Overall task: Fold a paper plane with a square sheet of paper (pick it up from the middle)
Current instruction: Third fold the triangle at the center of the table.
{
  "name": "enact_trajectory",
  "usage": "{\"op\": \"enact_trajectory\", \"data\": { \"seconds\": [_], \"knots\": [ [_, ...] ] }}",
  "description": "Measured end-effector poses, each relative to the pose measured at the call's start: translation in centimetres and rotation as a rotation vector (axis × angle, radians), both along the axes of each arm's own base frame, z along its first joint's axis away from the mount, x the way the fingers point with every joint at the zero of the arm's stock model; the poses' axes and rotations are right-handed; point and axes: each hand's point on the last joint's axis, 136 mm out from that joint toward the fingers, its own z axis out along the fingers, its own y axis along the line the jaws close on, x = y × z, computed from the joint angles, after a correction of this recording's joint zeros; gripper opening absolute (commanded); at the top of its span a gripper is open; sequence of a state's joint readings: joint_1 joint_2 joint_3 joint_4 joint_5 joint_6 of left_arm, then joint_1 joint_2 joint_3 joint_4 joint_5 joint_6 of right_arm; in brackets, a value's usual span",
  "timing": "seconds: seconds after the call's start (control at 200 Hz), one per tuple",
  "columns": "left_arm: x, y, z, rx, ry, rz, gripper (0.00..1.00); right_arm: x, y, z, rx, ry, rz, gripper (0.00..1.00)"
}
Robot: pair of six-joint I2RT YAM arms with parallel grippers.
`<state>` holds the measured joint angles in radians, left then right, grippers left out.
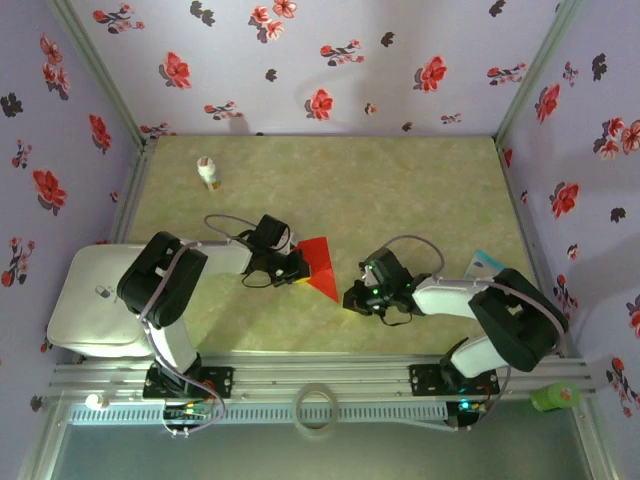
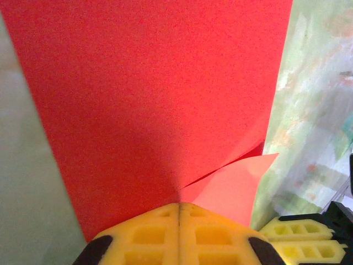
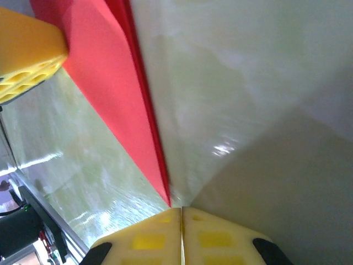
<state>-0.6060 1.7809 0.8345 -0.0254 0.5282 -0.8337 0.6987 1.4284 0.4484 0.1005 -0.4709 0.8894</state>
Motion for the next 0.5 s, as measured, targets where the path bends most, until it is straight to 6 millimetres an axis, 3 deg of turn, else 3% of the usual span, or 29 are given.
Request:
{"op": "enact_trajectory", "data": {
  "seconds": [0.255,0.385,0.5],
  "knots": [
    [-0.5,-1.0,0.2,-0.017,0.002,0.029,0.06,1.3,-2.1,2.9,-0.042,-0.111,-0.070,0.21],
    [-1.4,-1.3,0.4,0.002,0.007,0.061,0.20,2.1,-2.8,3.4,-0.086,-0.132,-0.100,0.28],
    [-1.3,-0.6,1.9,0.032,-0.038,0.096,0.29,2.8,-2.6,3.9,-0.107,-0.141,-0.101,0.35]
  ]
}}
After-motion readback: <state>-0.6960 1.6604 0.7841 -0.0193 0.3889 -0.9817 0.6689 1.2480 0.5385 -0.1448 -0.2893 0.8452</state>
